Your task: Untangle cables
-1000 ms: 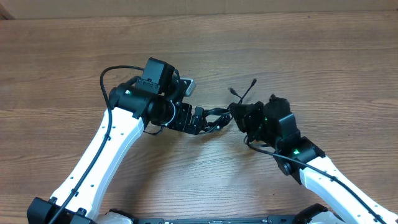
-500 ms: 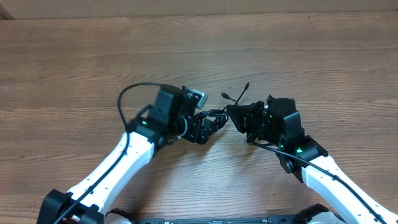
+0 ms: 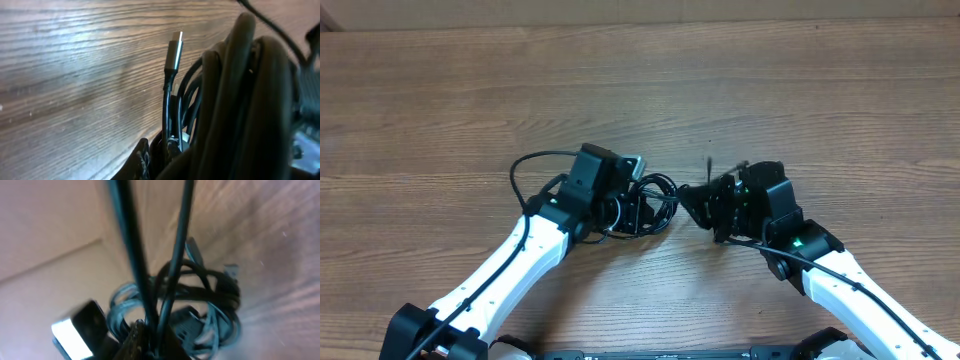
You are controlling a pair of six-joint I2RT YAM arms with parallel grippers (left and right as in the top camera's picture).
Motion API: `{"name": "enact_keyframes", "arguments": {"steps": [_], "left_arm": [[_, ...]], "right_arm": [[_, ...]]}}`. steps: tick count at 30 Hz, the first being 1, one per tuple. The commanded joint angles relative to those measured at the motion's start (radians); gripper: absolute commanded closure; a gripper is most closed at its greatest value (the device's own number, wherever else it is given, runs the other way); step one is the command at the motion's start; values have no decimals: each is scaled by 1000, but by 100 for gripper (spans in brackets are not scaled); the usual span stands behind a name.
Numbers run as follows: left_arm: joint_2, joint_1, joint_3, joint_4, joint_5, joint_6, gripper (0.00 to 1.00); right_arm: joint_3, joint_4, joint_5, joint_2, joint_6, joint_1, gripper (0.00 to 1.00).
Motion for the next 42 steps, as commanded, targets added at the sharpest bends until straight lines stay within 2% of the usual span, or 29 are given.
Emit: {"name": "enact_keyframes", "arguments": {"steps": [1, 4, 7, 10, 13, 17, 19, 21, 22, 24, 29, 31, 37, 42], "left_arm": [[-8, 137, -5, 1, -108, -153, 96], [-8, 147, -5, 68, -56, -151, 96], [-8, 145, -5, 155, 62, -130, 96], [-8, 145, -5, 201, 185, -35, 96], [-8, 145, -5, 179, 215, 64, 96], [-8, 151, -5, 115, 216, 228, 96], [-8, 159, -2, 66, 203, 272, 96], [-8, 170, 10, -8, 184, 299, 96], [-8, 175, 21, -55, 184, 325, 96], [-8, 180, 52, -163, 182, 401, 96], [-8, 180, 193, -487, 190, 612, 96], [-8, 179, 227, -552, 190, 652, 96], [-8, 179, 268, -640, 225, 733, 96], [-8, 179, 268, -698, 271, 805, 96]], "right_arm": [[11, -55, 43, -1, -39, -26, 96], [11, -54, -1, -1, -80, -14, 96], [11, -54, -18, -1, -86, 6, 96], [11, -48, 4, -1, -100, 20, 96], [11, -44, 0, -1, -161, 22, 96], [11, -74, -1, -1, -319, 22, 71], [11, -80, 0, -1, -473, 22, 58], [11, -80, -1, -1, -627, 22, 35], [11, -80, -8, -1, -705, 22, 27], [11, -72, -53, -1, -867, 22, 20], [12, -37, -193, -1, -1204, 22, 13], [12, 0, -258, -1, -1279, 22, 8], [12, 119, -427, -1, -1440, 22, 6], [12, 172, -457, -1, -1477, 22, 9]]}}
